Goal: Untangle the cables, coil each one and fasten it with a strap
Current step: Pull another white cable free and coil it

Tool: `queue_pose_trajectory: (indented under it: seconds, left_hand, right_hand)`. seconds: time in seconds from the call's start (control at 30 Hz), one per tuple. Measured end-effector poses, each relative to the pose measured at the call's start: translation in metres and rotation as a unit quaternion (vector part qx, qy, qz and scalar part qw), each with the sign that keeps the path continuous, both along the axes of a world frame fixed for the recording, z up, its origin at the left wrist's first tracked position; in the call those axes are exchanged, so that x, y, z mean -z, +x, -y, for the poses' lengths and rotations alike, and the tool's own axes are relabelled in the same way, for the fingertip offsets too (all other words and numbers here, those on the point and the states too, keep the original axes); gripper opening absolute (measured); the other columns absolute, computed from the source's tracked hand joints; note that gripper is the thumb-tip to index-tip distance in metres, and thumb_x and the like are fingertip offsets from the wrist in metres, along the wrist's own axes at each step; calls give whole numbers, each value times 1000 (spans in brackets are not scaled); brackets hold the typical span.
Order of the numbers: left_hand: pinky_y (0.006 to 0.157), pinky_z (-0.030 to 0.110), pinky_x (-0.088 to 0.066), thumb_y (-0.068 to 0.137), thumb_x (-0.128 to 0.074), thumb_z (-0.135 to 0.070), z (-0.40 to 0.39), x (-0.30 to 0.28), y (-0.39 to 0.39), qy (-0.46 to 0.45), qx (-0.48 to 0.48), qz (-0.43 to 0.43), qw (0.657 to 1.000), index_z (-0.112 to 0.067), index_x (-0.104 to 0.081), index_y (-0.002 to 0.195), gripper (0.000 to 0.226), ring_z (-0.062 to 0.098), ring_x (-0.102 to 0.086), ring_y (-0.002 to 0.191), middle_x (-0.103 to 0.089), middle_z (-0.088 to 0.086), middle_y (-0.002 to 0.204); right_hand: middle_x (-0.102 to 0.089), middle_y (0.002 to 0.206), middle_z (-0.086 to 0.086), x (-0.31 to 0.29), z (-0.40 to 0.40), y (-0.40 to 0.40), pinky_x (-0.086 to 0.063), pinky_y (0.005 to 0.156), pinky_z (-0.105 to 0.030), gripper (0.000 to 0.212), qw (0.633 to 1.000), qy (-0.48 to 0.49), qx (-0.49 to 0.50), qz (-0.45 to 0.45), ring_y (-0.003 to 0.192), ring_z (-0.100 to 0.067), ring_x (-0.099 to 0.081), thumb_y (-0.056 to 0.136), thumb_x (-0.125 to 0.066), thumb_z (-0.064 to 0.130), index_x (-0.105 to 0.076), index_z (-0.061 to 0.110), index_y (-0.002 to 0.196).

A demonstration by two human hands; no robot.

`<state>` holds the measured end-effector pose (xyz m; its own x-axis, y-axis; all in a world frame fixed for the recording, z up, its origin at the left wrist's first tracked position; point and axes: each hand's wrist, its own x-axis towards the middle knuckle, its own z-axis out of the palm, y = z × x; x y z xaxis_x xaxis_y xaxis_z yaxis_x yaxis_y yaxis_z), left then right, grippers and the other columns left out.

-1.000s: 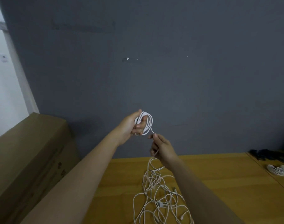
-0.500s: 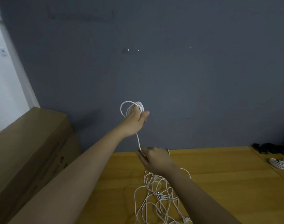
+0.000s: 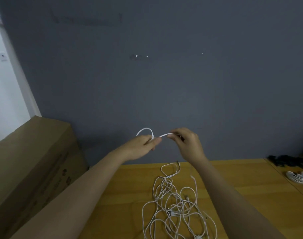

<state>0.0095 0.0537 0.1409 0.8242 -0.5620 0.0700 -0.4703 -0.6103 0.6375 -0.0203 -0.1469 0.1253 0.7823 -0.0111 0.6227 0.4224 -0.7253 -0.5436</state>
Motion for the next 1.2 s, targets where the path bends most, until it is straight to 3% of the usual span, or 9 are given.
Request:
queue_pose_trajectory:
  seconds: [0.13,0.2,0.3,0.53,0.67,0.77,0.9,1.1,1.2]
  left_hand:
    - [49,21,-32,100,-37,-46,-1,-9,-12,-131,55,-122,982,-19,-44,70,40,7,-30,44,-34,-12,50]
    - [47,21,-26,102,-34,-42,0,-16,-18,-211,70,-191,956,-18,-41,69,41,10,-22,44,-27,-7,51]
    - [50,26,-27,102,-30,-40,7,-23,-24,-295,56,-200,933,-17,-38,66,44,11,-20,41,-23,-4,48]
    - [48,21,-29,102,-32,-43,7,-20,-18,-359,-21,-168,918,-16,-40,72,41,8,-23,41,-27,-7,47]
    - [59,27,-35,104,-30,-34,13,-21,-11,-388,-37,-155,908,-16,-38,75,35,9,-33,46,-37,-5,54]
    - [71,32,-37,103,-33,-24,17,-21,-5,-333,-70,-112,934,-17,-36,75,29,9,-39,51,-41,-2,59]
    - [60,27,-39,100,-37,-18,15,-25,3,-225,-94,33,969,-14,-36,79,22,11,-41,57,-41,7,69]
    - [92,42,-46,101,-36,-36,3,-25,15,-16,-79,19,997,-4,-48,107,35,18,-58,93,-50,-2,95]
    - [88,37,-45,100,-35,-43,3,-26,14,-6,-62,-13,998,-6,-42,118,41,24,-58,101,-54,5,106]
  right_hand:
    - [-59,63,12,-4,6,8,-41,51,-17,7,984,161,-9,-76,53,-1,-51,89,-64,24,-69,24,84]
    - [-53,53,5,4,-4,8,-38,42,-21,13,965,216,-40,-140,41,-6,-43,93,-60,21,-69,19,84]
    - [-49,49,-4,20,-26,4,-32,39,-20,27,939,257,-85,-214,35,-8,-37,100,-46,21,-63,17,81]
    - [-51,53,-8,44,-58,-12,-35,40,-20,36,905,277,-122,-299,36,-11,-43,102,-32,41,-58,16,107]
    - [-54,61,0,49,-64,-16,-37,53,-27,39,960,66,-59,-266,56,-12,-53,102,-28,44,-56,18,112]
    - [-60,76,-8,48,-64,-19,-32,53,-32,31,972,-121,-39,-199,68,-31,-58,103,-30,38,-50,17,113]
    - [-61,75,-6,37,-62,-25,-29,51,-30,23,972,-221,-38,-71,62,-32,-58,101,-36,31,-53,14,100]
    - [-58,63,6,14,-50,-23,-38,50,-28,15,993,-108,-47,-10,53,-15,-52,93,-53,22,-67,16,96]
    - [-58,69,12,6,-39,-18,-39,53,-23,10,999,-30,-37,-2,58,-5,-51,91,-61,23,-69,16,91]
